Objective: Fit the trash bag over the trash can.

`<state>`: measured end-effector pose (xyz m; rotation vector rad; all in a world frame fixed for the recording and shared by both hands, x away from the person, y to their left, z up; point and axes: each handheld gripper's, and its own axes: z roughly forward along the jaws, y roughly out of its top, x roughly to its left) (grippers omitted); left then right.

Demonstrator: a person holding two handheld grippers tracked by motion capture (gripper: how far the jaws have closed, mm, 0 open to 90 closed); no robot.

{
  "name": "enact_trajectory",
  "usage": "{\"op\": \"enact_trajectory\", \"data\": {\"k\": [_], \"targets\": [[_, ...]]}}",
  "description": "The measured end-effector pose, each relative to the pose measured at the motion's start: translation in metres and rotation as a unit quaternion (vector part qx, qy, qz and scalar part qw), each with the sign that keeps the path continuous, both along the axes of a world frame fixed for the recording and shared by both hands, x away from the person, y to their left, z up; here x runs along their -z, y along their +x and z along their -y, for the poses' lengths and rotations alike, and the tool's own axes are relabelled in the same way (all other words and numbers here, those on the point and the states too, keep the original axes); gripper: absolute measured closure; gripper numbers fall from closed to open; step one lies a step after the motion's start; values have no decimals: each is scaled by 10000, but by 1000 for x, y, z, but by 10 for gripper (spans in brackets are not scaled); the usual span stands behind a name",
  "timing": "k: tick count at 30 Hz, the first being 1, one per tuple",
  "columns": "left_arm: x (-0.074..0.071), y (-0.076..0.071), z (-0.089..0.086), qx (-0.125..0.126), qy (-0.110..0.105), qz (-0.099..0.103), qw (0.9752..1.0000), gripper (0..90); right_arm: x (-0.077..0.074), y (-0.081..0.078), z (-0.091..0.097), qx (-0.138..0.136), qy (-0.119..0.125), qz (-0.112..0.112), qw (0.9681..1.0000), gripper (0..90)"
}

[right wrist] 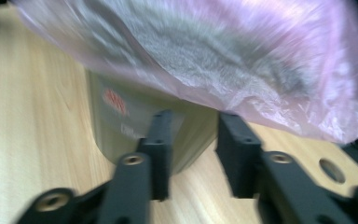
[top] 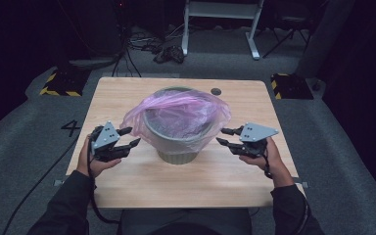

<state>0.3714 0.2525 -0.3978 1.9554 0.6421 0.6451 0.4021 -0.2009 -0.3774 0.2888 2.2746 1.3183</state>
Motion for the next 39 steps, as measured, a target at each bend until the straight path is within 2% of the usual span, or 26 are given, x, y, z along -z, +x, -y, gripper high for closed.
{"op": "enact_trajectory", "data": {"k": [3, 5, 8, 9, 12, 15, 17, 20, 24, 27, 29, 31, 33, 35, 39], "targets": [[-14, -7, -15, -31, -409, 96, 9991, 306, -21, -3, 12, 89, 247, 190, 9995, 517], [-23, -10, -21, -91, -578, 201, 9981, 285, -36, -5, 18, 107, 413, 257, 9988, 479], [-37, -7, -27, -210, -728, 364, 9965, 257, -53, -5, 21, 184, 502, 446, 9976, 427], [-40, -4, -27, -213, -756, 355, 9963, 255, -60, 0, 21, 273, 543, 448, 9971, 423], [-49, 9, -26, -231, -731, 320, 9965, 250, -69, 15, 16, 413, 534, 395, 9969, 407], [-54, 27, -20, -158, -638, 151, 9977, 249, -73, 35, 8, 528, 390, 295, 9974, 391], [-55, 39, -17, -137, -657, 30, 9977, 254, -75, 49, 4, 575, 407, 154, 9974, 378], [-54, 55, -15, -88, -702, -118, 9974, 339, -72, 68, -1, 654, 453, -62, 9968, 357], [-51, 72, -12, -38, -741, -249, 9969, 424, -64, 89, -8, 715, 358, -320, 9963, 334], [-49, 80, -6, -11, -546, -227, 9983, 518, -60, 103, -11, 750, 439, -539, 9948, 335], [-48, 86, -2, -100, -450, -170, 9988, 604, -57, 109, -13, 808, 508, -737, 9927, 381], [-48, 91, 0, -50, -470, -190, 9987, 666, -55, 113, -15, 738, 611, -914, 9912, 422], [-46, 97, 4, -71, -394, -202, 9990, 744, -52, 117, -18, 763, 474, -1003, 9909, 529], [-45, 102, 7, -44, -387, -209, 9990, 806, -49, 120, -20, 726, 479, -1103, 9901, 604], [-44, 111, 15, -85, -342, -160, 9992, 873, -46, 123, -23, 632, 443, -1172, 9901, 739]]}}
